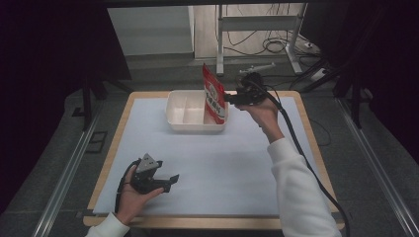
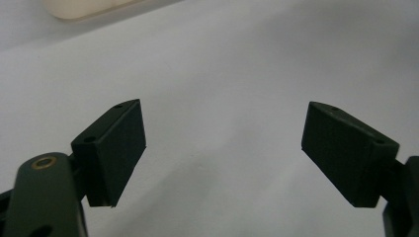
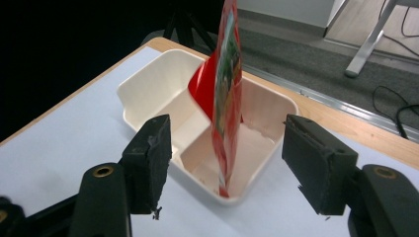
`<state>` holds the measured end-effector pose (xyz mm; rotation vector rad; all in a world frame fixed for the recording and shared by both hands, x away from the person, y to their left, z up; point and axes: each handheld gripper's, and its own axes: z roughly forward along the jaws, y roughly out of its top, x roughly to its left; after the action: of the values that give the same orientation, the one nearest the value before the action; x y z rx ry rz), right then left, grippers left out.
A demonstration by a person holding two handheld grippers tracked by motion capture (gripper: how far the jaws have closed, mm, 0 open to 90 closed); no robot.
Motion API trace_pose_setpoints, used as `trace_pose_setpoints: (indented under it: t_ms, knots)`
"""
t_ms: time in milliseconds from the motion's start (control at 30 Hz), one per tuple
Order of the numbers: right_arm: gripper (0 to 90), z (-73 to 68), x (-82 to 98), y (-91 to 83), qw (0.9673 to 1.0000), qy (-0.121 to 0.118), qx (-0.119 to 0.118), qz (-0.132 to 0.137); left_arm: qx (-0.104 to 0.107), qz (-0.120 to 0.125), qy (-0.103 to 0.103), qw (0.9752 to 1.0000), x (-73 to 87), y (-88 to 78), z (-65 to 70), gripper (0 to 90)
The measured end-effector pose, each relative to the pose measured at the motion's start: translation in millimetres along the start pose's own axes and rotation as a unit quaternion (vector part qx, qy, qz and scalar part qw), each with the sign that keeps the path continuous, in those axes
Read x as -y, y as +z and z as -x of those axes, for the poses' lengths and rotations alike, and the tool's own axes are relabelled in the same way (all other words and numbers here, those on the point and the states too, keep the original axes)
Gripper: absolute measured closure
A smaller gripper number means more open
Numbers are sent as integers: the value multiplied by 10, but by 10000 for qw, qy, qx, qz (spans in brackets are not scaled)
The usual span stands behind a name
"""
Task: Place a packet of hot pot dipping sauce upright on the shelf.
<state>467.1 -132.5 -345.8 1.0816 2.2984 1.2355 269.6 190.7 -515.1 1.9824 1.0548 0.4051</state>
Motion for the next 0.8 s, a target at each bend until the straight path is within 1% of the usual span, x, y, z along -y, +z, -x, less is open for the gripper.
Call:
trace_pose_setpoints:
  t_ms: [33,67,100,133,167,200,233,267,433,533,633,800]
  knots:
    - [352,-6,39,-54,10000,-35,3,23,-9,22,8,10000,2,-1,4,164]
    - [352,-6,39,-54,10000,-35,3,23,-9,22,8,10000,2,-1,4,164]
    - [350,-8,79,-107,10000,-53,-8,33,-14,40,20,10000,2,-3,7,164]
    - [350,-9,169,-224,10000,-68,-28,64,-17,53,21,10000,1,-2,11,165]
    - [350,-8,219,-279,9999,-76,-51,81,-19,75,18,10000,-1,5,23,165]
    - [350,-8,219,-279,9999,-76,-51,81,-19,75,18,10000,-1,5,23,164]
    - [350,-8,332,-383,9998,-73,-119,115,-10,66,36,10000,-2,11,35,165]
    - [350,-11,393,-428,9998,-47,-141,140,-13,67,39,10000,-3,13,43,165]
    - [350,-14,728,-597,9993,-2,-292,215,-13,48,76,10000,-9,28,72,164]
    - [350,9,905,-687,9987,45,-387,322,-8,18,104,9999,-6,46,80,165]
    - [350,39,1071,-786,9982,115,-420,405,-1,-2,113,9999,-3,56,86,165]
    - [350,58,1395,-917,9986,50,-357,388,18,1,100,9999,-3,58,85,164]
